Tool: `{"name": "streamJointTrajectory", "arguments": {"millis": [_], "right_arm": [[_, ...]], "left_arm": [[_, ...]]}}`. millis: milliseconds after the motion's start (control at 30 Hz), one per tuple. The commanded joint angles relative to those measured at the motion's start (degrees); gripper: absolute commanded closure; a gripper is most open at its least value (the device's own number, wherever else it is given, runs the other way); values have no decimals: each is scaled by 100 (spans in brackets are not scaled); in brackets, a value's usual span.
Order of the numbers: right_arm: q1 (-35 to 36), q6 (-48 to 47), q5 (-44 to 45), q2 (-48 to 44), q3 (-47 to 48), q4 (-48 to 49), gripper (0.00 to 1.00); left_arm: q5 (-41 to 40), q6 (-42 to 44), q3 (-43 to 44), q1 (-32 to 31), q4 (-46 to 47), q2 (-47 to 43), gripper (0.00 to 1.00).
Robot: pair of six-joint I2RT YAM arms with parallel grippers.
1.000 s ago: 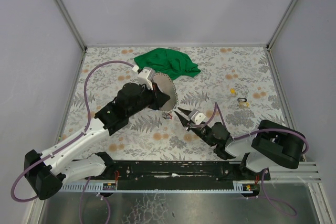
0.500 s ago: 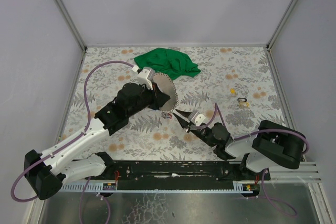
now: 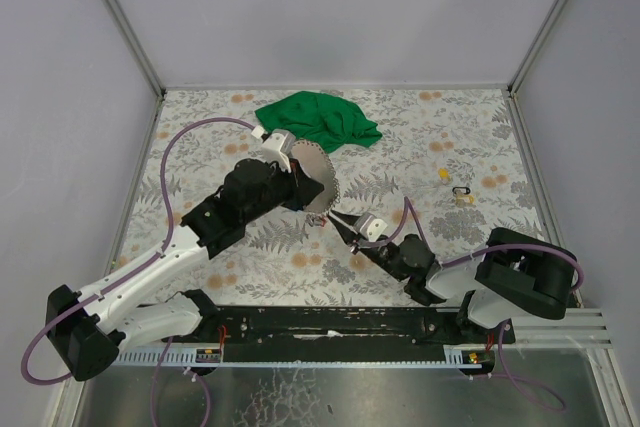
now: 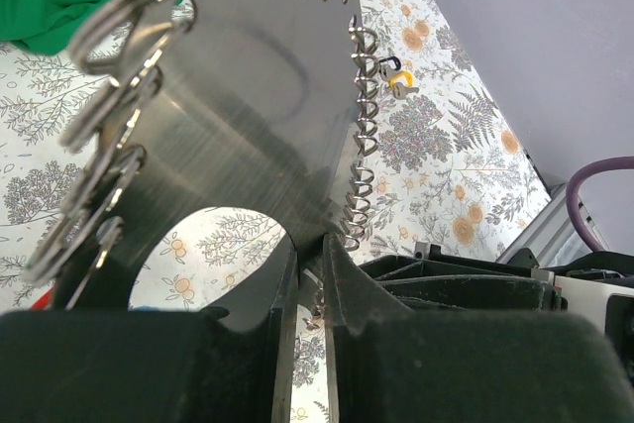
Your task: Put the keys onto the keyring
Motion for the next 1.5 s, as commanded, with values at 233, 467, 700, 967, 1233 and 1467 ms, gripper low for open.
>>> {"name": "streamJointTrajectory", "arguments": {"millis": [233, 467, 700, 967, 1233, 1467], "right_arm": [[112, -228, 111, 28, 262, 800, 77], [164, -241, 109, 61, 307, 800, 74], [216, -243, 270, 81, 311, 805, 73], [229, -285, 492, -39, 221, 800, 78], [241, -277, 519, -163, 119, 805, 85], [243, -232, 475, -263, -6, 800, 89]], "left_arm": [[4, -94, -11, -70, 559, -79, 100], [-10, -137, -29, -79, 604, -66, 100], [-37, -167, -63, -89, 635, -106, 100], [-97, -156, -109, -95, 616, -142, 100], [-293, -138, -108, -89, 478, -204, 100], [-466, -301, -180, -84, 443, -205, 100]]}}
